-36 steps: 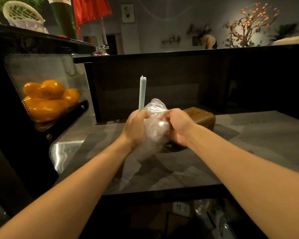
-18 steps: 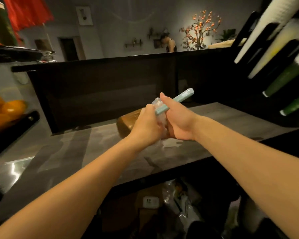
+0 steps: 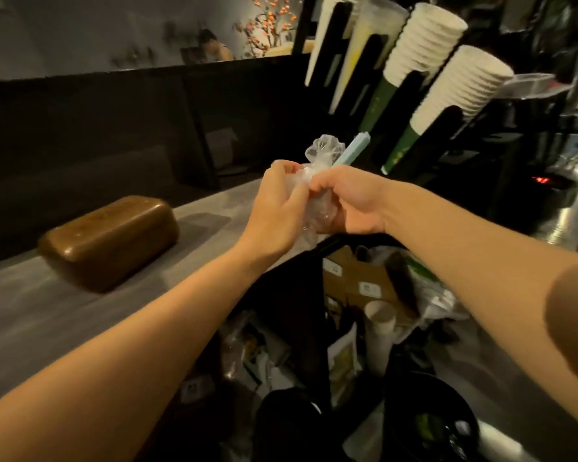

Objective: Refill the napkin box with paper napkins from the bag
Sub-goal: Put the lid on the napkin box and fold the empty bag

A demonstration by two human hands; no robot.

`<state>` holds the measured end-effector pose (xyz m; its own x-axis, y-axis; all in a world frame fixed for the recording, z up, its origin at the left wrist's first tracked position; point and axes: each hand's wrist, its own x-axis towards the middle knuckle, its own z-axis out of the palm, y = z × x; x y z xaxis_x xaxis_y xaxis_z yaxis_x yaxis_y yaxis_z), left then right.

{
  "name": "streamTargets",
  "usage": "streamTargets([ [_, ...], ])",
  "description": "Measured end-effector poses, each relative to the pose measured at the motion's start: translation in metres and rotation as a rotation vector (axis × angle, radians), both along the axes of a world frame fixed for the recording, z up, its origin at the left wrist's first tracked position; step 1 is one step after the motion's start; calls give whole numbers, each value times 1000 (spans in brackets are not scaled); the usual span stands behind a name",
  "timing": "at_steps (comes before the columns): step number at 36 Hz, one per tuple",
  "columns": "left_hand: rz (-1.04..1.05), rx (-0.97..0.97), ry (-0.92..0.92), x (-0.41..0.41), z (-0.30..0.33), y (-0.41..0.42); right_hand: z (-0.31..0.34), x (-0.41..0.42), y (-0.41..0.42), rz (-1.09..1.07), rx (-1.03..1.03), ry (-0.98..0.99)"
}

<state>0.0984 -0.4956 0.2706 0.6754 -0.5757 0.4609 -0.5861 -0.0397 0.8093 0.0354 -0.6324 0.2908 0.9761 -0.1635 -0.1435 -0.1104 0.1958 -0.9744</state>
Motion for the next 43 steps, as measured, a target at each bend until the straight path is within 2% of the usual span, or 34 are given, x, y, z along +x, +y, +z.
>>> streamTargets([
  [3,-72,155,-137,-8,-17,-26,-18,-17,-34,-44,22,16],
  [6,-161,250,-170,-21,-32,-46,-35,-37,-57,-78,-5,72],
  [10,-149,314,-232,-33,-58,-72,-60,-55,-76,-108,-62,215],
  [13,-165,326,-227,-40,-77,-90,-78,-70,-92,-135,-48,298],
  [20,-220,482,-198,-60,-131,-125,-120,-120,-115,-296,203,374],
  [24,-282,630,-180,-77,-174,-150,-168,-131,-126,-454,85,473],
  [27,-312,756,-29,-86,-203,-169,-207,-135,-139,-527,-94,587],
  [32,-391,800,296,-88,-240,-187,-262,-137,-160,-531,-318,704],
  [36,-324,870,526,-91,-288,-202,-295,-141,-165,-501,-390,772],
  [43,-457,1130,465,-94,-351,-201,-368,-152,-157,-482,-526,877],
])
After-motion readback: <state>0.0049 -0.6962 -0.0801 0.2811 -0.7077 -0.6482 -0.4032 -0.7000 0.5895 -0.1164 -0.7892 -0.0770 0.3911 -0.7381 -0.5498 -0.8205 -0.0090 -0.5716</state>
